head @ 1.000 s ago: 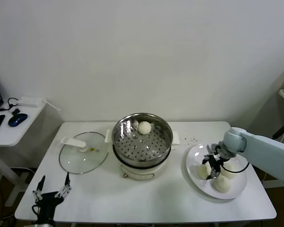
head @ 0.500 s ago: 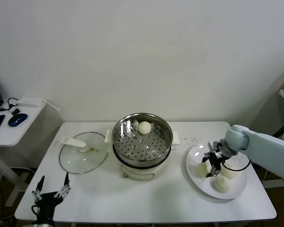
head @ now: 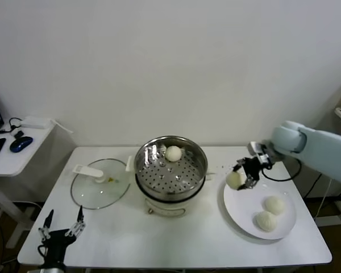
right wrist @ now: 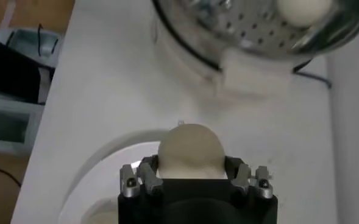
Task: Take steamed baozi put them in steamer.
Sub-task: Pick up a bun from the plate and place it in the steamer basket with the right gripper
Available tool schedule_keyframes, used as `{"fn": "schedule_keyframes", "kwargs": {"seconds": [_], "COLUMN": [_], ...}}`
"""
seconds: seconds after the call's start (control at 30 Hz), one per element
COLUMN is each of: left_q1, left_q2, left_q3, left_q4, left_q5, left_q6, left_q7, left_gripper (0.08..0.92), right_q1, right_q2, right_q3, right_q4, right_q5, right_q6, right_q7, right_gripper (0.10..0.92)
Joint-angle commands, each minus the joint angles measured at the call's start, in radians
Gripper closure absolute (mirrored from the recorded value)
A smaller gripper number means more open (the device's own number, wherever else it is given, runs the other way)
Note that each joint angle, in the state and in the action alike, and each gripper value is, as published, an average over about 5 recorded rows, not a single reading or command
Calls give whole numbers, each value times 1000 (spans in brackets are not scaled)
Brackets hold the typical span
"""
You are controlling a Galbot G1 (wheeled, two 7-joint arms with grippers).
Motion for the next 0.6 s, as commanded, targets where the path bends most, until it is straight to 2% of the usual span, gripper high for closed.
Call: {"fn": "schedule_keyframes", "kwargs": {"seconds": [0.03,0.23,0.6], "left_q1": [4,9,25], "left_q2": [0,-8,-5], "left_q3": [2,7,3], "left_q4": [-14,-37,-49], "left_q5": [4,10,20], "left_q6": [2,3,-8], "left_q7": [0,0,-6], "left_gripper": [177,177,177], "right_q1": [277,280,100], "right_q2": [99,246,564], "right_q3": [-120,-104,-24], "right_q4": [30,-35,-252], "right_q5": [235,299,262], "right_q6": [-20,-44,-71], "right_q7": [-1,20,59], "right_gripper": [330,330,323]}}
